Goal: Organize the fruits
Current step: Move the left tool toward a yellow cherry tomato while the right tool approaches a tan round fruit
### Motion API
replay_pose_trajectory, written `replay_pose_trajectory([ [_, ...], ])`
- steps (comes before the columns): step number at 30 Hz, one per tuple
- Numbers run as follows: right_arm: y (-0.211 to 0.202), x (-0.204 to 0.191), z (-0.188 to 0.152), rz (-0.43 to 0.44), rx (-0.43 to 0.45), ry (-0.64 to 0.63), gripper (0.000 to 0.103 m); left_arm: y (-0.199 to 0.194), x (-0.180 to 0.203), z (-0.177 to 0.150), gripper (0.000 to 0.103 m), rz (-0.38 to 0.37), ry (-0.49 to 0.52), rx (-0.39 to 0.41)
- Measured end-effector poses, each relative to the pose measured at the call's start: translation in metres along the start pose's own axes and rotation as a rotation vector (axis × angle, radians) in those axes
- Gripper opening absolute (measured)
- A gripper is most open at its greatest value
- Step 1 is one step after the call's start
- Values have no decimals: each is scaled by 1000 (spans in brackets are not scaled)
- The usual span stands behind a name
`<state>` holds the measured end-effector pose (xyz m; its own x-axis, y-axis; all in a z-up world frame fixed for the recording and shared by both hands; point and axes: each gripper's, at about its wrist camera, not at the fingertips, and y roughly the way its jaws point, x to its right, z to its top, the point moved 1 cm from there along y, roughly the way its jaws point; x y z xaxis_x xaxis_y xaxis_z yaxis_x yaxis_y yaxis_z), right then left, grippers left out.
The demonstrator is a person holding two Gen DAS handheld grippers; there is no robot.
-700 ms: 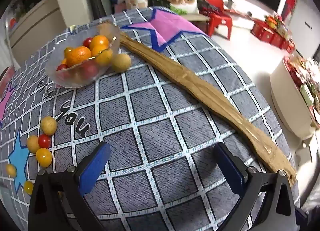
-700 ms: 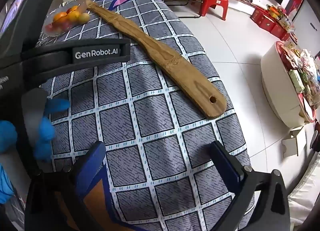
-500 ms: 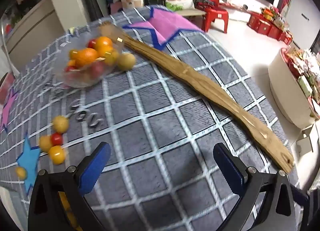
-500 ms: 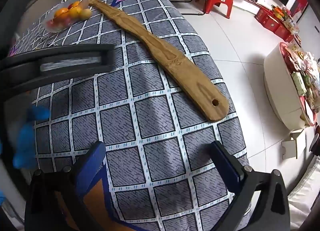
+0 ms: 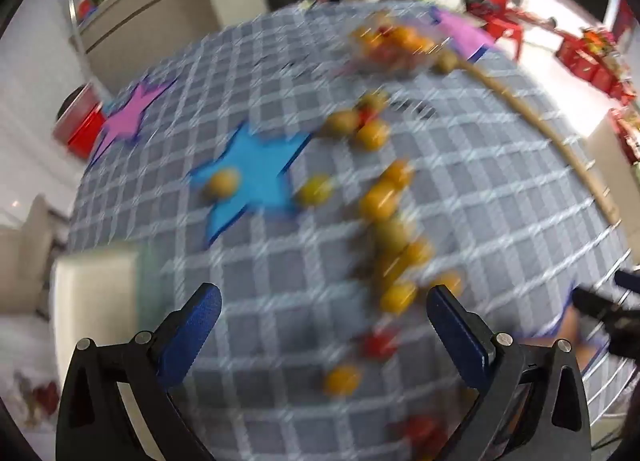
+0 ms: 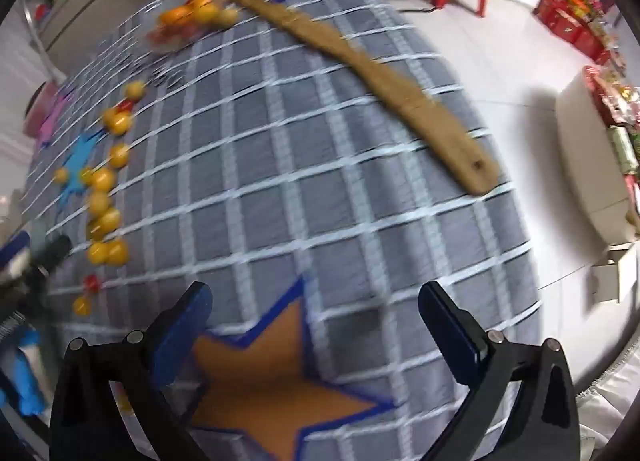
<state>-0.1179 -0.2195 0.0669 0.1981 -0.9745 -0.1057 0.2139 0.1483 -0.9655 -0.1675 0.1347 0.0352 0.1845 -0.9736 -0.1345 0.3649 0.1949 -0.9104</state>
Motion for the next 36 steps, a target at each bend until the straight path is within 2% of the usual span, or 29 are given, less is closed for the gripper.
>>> replay_pose_trajectory([
  [6, -2, -34, -15, 47, -44, -56, 103, -2, -22, -38, 103, -26, -76, -105],
  [7, 1, -48, -15, 47, -52, -61, 103, -1, -23, -39, 103, -33, -82, -115],
  [14, -2, -61, -30, 63, -95, -79, 103, 6, -21, -43, 103, -40, -103, -174],
  [36, 24, -101, -25, 63, -126, -87, 103, 16, -25, -37, 103, -37, -119, -189],
])
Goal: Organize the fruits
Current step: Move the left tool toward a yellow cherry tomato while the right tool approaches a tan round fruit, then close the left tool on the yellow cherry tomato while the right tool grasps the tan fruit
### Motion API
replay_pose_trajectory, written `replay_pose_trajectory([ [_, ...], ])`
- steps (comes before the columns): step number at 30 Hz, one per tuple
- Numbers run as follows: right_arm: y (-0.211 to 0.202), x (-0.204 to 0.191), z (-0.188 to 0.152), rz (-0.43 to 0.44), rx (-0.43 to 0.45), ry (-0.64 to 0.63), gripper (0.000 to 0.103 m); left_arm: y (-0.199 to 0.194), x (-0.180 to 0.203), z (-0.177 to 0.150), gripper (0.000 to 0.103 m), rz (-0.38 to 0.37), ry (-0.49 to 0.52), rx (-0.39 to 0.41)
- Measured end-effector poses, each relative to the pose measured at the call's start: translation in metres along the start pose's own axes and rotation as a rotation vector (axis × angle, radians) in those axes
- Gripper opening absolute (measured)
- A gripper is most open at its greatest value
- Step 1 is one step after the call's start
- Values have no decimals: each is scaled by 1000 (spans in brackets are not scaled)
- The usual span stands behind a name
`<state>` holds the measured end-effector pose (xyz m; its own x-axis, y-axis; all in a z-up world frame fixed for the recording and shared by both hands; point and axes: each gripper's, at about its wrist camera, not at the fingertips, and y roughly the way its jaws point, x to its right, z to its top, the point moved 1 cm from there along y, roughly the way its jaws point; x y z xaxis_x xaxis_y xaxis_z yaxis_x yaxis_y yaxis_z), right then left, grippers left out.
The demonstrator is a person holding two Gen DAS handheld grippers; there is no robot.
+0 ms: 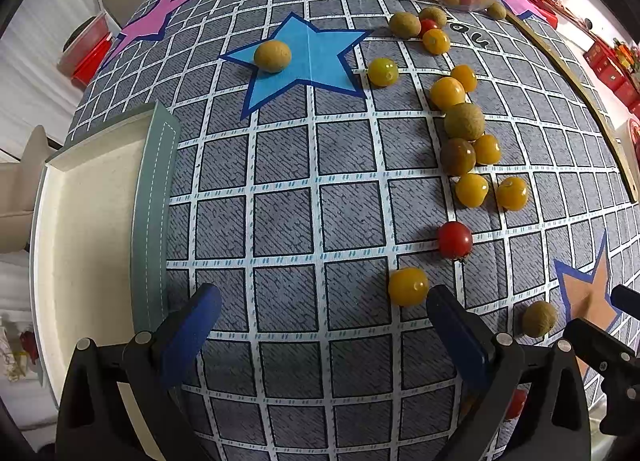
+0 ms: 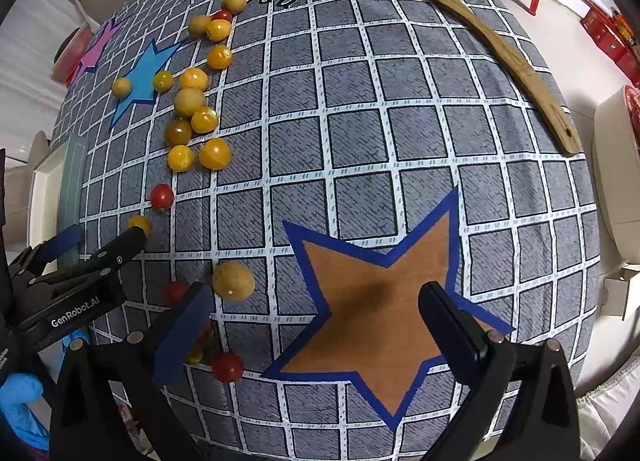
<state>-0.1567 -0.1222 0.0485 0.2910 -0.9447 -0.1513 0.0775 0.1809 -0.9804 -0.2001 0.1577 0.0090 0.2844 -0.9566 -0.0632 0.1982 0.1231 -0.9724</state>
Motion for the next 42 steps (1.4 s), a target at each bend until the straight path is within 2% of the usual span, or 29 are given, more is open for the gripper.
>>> replay_pose_trajectory([
  [24, -6, 13, -8, 16, -12, 12, 103, 1, 12, -4, 103, 12, 10, -9],
  [42, -3, 6, -7, 21, -20, 7, 103, 6, 20, 0, 103, 18, 10, -18],
])
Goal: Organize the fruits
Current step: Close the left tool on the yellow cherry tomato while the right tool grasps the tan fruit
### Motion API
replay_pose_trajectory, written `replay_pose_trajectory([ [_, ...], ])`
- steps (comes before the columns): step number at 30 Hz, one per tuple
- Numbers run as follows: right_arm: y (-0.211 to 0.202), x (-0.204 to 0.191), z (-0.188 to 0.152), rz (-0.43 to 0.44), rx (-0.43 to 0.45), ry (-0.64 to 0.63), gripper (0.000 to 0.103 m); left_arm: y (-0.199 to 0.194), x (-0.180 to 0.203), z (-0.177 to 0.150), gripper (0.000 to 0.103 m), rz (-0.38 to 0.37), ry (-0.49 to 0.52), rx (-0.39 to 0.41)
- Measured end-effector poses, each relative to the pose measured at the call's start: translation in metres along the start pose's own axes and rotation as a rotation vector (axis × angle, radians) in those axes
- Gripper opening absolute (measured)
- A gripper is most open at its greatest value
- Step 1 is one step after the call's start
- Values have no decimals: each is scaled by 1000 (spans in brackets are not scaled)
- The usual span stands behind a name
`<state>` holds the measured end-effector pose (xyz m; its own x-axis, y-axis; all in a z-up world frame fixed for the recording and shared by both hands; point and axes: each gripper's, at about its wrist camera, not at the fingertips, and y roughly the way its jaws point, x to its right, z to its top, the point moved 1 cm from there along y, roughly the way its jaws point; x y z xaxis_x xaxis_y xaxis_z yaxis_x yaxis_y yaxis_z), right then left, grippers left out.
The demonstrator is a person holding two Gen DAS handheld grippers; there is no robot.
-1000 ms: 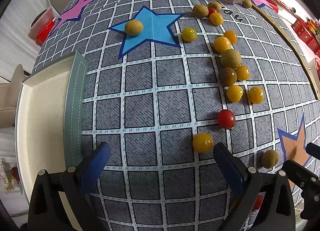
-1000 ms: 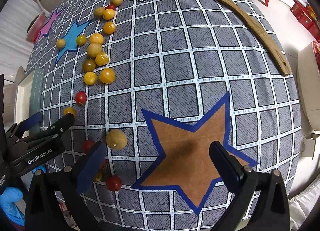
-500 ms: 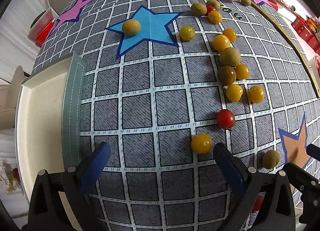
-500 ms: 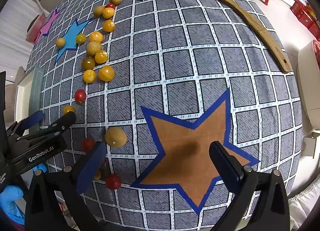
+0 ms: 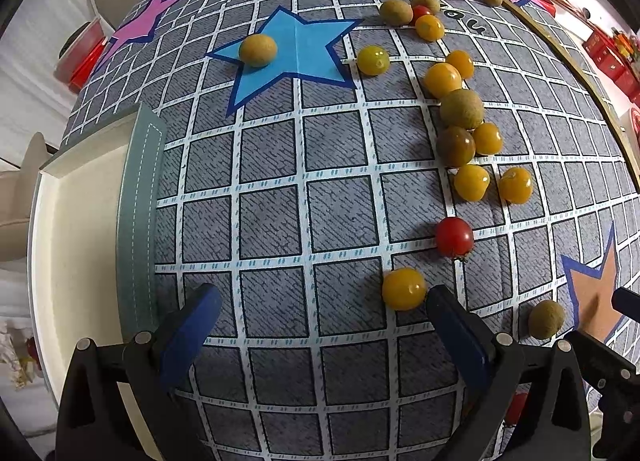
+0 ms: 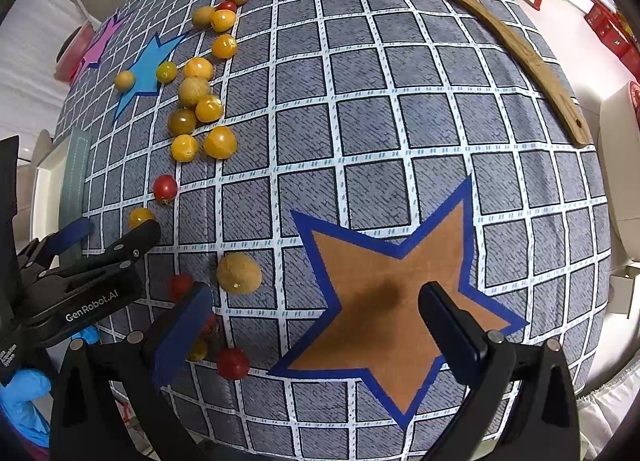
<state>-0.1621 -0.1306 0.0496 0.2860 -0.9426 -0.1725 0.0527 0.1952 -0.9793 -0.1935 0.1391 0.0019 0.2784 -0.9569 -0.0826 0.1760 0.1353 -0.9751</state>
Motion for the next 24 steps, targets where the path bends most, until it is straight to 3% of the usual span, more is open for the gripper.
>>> replay_pose_trajectory([
  [13, 12, -23, 0, 15, -12, -30, 100, 1, 22, 5, 102, -3, 39, 16],
  [18, 15, -36, 2, 16, 0, -44, 86, -3, 35, 9, 91, -27, 44, 19],
  [24, 17, -50, 8, 19, 16, -85, 66, -11, 45, 5, 68, -87, 38, 12],
])
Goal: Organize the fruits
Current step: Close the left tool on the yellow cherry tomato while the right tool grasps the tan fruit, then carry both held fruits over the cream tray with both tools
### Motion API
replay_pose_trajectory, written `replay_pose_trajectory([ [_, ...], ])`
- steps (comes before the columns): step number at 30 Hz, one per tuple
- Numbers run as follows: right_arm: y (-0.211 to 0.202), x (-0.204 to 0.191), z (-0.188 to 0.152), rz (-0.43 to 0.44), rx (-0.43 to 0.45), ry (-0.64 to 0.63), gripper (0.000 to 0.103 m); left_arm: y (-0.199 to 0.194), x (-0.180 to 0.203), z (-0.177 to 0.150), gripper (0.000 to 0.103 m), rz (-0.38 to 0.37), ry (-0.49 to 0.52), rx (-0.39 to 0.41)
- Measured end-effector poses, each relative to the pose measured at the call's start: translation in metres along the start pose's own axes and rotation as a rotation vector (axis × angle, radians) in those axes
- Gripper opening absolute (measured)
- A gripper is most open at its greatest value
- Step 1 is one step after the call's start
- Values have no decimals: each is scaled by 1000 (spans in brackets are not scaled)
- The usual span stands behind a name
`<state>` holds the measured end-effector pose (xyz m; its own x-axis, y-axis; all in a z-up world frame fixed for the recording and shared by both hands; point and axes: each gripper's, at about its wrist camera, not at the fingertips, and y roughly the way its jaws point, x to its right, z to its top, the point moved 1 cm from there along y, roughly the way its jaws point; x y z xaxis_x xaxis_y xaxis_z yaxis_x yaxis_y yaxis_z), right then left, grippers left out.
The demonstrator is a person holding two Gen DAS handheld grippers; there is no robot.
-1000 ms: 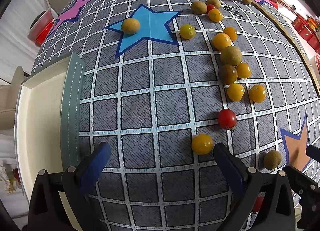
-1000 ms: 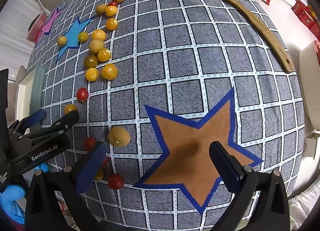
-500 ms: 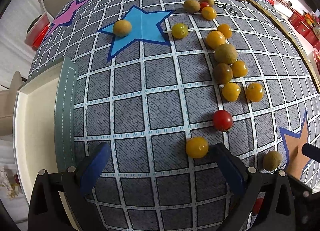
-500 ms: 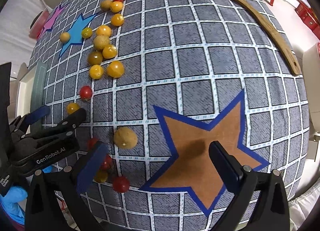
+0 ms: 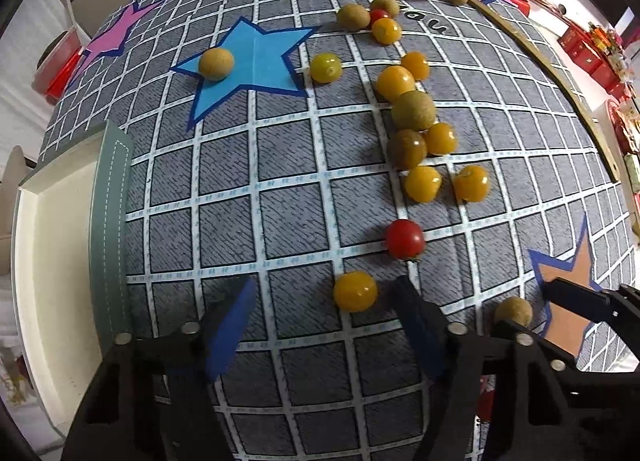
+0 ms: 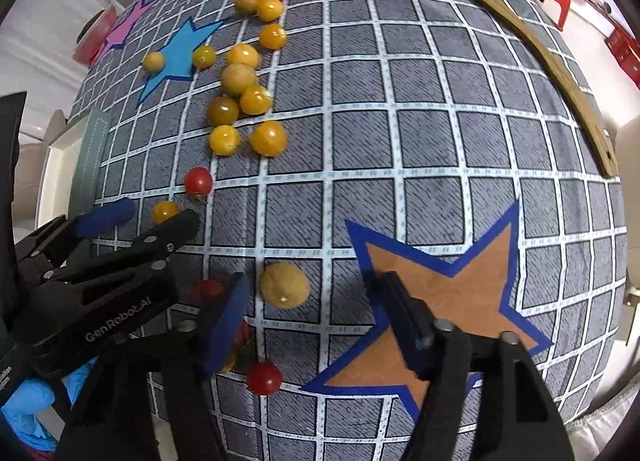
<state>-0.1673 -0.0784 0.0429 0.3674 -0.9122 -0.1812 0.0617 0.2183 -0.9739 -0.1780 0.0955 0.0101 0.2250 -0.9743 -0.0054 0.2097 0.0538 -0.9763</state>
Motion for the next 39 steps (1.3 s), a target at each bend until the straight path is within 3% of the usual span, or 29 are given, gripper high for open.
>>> replay_pose_trajectory([
  [3, 4, -11, 3, -24, 6, -35, 55, -5, 7, -5, 53, -25, 13, 10],
  [4, 5, -15, 3, -29, 9, -51, 48, -8, 11, -6, 42, -29, 25, 19],
  [5, 5, -17, 3, -25, 10, -67, 32, -10, 17, -8, 28, -31, 35, 24],
  [7, 5, -17, 1, -13, 3, -78, 28, -13, 24, -9, 22, -41, 44, 22],
  [19, -11, -9, 0, 83, 12, 20, 28, -50, 4, -22, 22, -87, -37, 50],
  [25, -21, -28, 8, 111, 24, -5, 28, -58, -43, -26, 22, -70, -103, 72],
  [31, -20, -71, 22, 140, 23, -86, 28, -65, -94, -32, 22, -28, -187, 97],
  [39, -8, -156, 44, 205, 2, -215, 28, -66, -171, -50, 22, 59, -325, 108],
])
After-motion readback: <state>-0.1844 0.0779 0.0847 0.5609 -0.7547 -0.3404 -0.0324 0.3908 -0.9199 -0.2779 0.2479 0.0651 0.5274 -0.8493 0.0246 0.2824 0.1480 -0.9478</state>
